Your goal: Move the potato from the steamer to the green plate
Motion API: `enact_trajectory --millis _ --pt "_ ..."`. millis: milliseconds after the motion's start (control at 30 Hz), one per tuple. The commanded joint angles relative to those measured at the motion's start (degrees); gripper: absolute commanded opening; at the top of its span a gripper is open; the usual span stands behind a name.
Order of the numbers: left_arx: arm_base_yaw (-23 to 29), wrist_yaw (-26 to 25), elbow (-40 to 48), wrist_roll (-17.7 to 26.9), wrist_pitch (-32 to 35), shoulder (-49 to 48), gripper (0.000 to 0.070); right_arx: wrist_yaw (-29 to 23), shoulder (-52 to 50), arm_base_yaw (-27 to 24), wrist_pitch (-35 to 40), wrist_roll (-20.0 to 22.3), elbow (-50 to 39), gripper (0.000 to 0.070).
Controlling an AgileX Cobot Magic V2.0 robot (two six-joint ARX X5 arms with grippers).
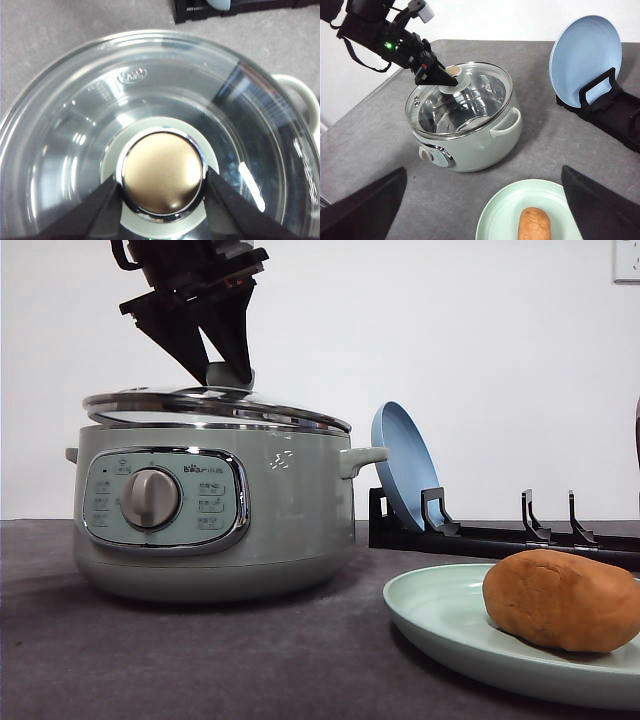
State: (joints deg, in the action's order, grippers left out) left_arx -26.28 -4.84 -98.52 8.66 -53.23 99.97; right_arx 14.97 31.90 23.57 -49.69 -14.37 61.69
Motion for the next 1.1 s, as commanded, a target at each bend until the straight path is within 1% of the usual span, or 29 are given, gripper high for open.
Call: enact_trajectory --millis 0,233,367,567,633,733,767,800,867,933,1067 --pt "-0.4 -0.1 -2.2 0.9 1.3 1.7 0.0014 0.0 0.2 0.3 0.4 0.2 0.7 0.0626" --pt "-0.4 -2.7 -2.2 -0.5 -0.9 4.9 0.0015 0.0 0.2 0.3 0.4 0.2 0.7 0.0626" --pt "-0.4 -2.7 -2.2 -0.8 -2.3 6.3 0.0016 -0.1 0.2 0.3 0.4 0.2 0.7 0.0625" --pt "-0.4 -2.7 -2.3 -0.8 -2.7 6.3 0.004 -0.1 0.2 0.3 0.4 0.2 0.7 0.0625" --pt "-0.4 -2.7 -2.3 -0.8 -2.8 6.0 0.013 -0.1 0.2 0.3 0.4 0.2 0.7 0.0625" --pt "-0.4 -2.7 -2.4 -1.1 -2.8 4.9 0.0312 -0.1 0.2 0.3 0.4 0.2 0.7 0.0625" --pt "-0.4 -2.7 -2.4 -1.4 -2.7 4.3 0.0345 -0.1 0.2 0.3 0.4 0.2 0.7 0.0625" --pt "-0.3 -2.7 -2.5 -1.6 -2.7 3.6 0.0359 -0.1 0.2 0.3 0.4 0.2 0.7 0.0625" --pt "-0.3 -2.7 -2.8 -1.8 -2.7 2.1 0.0367 -0.1 0.2 0.3 0.4 0.2 0.7 0.0625" --pt "-0.3 -2.7 -2.8 -2.0 -2.9 -0.1 0.0396 -0.1 0.2 0.3 0.4 0.2 0.7 0.0625" --pt "-0.3 -2.7 -2.8 -2.5 -4.3 -4.4 0.0593 -0.1 0.2 0.3 0.4 0.2 0.7 0.0626"
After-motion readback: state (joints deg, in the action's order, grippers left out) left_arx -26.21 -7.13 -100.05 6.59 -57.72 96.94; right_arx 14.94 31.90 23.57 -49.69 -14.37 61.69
